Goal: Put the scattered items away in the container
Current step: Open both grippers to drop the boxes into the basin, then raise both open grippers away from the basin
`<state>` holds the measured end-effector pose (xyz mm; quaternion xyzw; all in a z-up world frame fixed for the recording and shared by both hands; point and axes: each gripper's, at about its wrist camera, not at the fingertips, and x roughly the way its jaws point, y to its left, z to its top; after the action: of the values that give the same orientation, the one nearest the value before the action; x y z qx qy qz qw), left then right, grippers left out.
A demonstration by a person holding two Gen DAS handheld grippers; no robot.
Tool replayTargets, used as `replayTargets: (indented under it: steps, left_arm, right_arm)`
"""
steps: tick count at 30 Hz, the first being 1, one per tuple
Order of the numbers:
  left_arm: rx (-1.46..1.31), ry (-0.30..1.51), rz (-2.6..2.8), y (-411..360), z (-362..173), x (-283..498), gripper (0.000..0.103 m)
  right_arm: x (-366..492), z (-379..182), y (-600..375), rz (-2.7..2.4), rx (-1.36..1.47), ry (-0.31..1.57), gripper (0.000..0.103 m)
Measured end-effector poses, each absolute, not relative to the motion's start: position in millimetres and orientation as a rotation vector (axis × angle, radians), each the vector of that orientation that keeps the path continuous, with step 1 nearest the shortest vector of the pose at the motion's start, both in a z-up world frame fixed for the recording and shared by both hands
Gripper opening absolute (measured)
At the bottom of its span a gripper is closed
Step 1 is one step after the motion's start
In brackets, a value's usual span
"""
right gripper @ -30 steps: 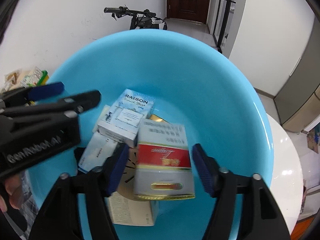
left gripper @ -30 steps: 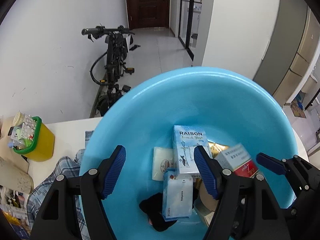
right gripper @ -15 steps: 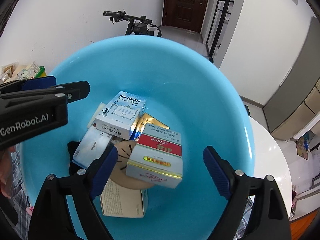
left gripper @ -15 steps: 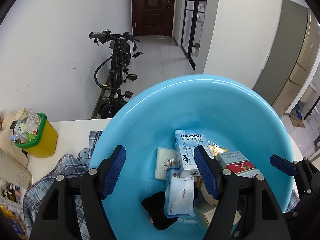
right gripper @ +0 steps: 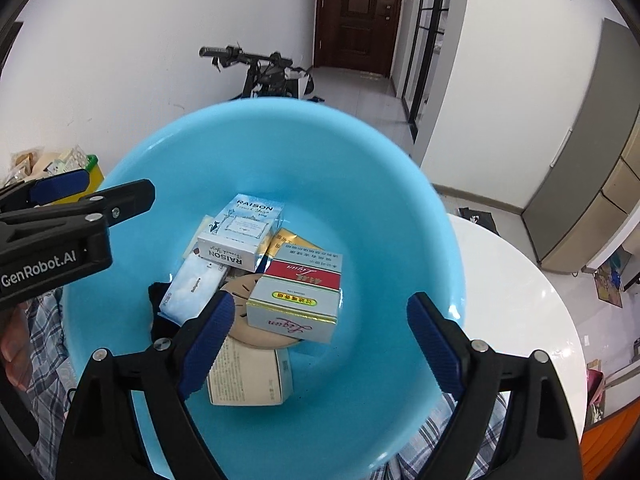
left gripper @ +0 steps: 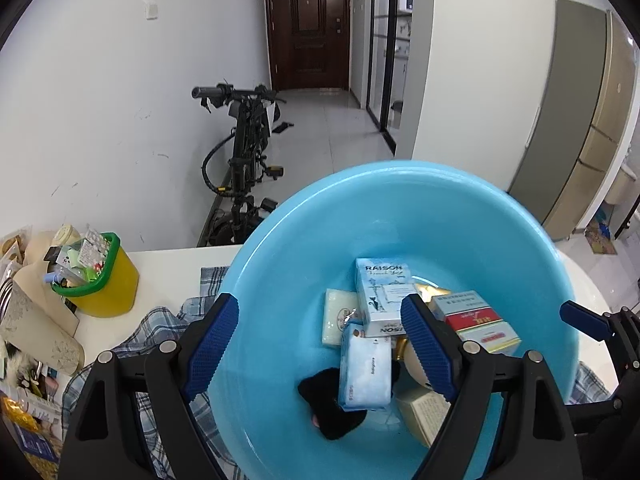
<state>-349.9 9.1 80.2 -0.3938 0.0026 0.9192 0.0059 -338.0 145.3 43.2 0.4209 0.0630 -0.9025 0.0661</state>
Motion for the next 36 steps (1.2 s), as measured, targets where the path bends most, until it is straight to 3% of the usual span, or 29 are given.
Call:
replayTargets:
  steps: [20,24,36]
  left_arm:
    - [-1.035,0.121,2.853,22,124,-263,0.085]
    - [-1.003,0.134,2.858,23,130,-245,0.085]
    - [-0.971,-0.004,2.863,-3,120,-197,0.085]
  right_arm:
    - [-264,103,160,-2.756,1.054,0.18,0.088]
    - [-245,110,152,-2.753,0.994,0.228,0.099]
    - [-204,93,152,-2.75,0.971,0.217,0.099]
